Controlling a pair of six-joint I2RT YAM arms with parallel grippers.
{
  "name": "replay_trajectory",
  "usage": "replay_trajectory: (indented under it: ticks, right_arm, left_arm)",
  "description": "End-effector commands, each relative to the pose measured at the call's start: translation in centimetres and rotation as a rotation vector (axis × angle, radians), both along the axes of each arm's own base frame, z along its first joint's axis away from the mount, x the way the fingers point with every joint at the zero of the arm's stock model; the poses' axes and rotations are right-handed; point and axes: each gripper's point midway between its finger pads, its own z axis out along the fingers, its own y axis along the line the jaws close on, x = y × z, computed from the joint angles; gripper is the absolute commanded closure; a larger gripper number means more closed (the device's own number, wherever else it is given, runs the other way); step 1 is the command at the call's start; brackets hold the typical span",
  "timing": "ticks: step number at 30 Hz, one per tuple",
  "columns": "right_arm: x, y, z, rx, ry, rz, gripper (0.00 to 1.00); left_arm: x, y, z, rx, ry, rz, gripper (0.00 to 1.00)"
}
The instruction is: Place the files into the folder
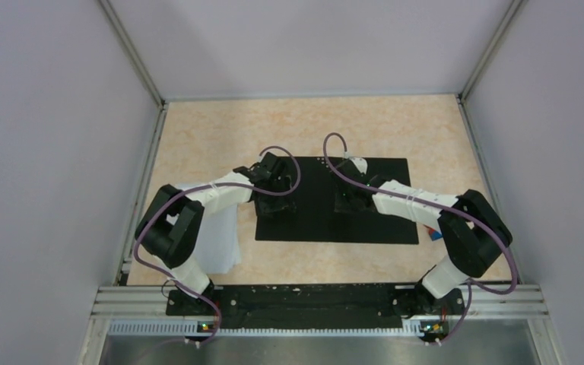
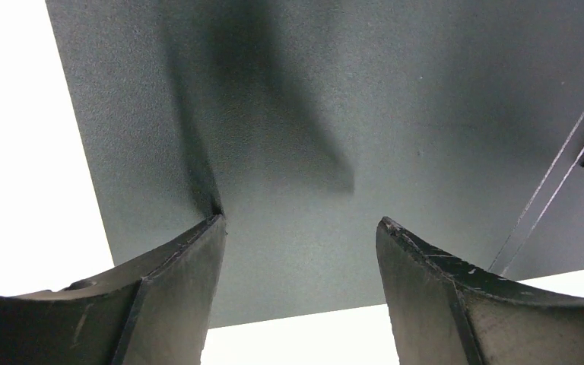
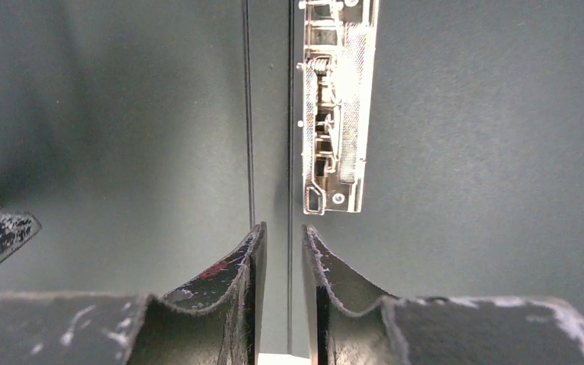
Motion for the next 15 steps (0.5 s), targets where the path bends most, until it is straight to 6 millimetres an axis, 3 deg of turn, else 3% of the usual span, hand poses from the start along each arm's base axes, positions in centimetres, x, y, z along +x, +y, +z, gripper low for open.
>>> replay_trajectory:
  ticks: [1, 9, 15]
  right_arm:
    - [0.9, 0.1, -0.3, 0.002, -0.017, -0.039, 0.78]
    - [1.8, -3.1, 0.5, -0.049, -0.064, -0.12, 0.84]
    - [2.0, -2.2, -0.1, 0.003, -0.043, -0.09, 0.86]
  left_arm:
    - [-1.5, -1.2, -1.8, -0.019, 0.046, 0.016, 0.23]
    - [-1.9, -0.2, -2.1, 0.022, 0.051, 0.045, 0.23]
    - [-1.8, -0.2, -2.0, 0.021, 0.047, 0.047, 0.23]
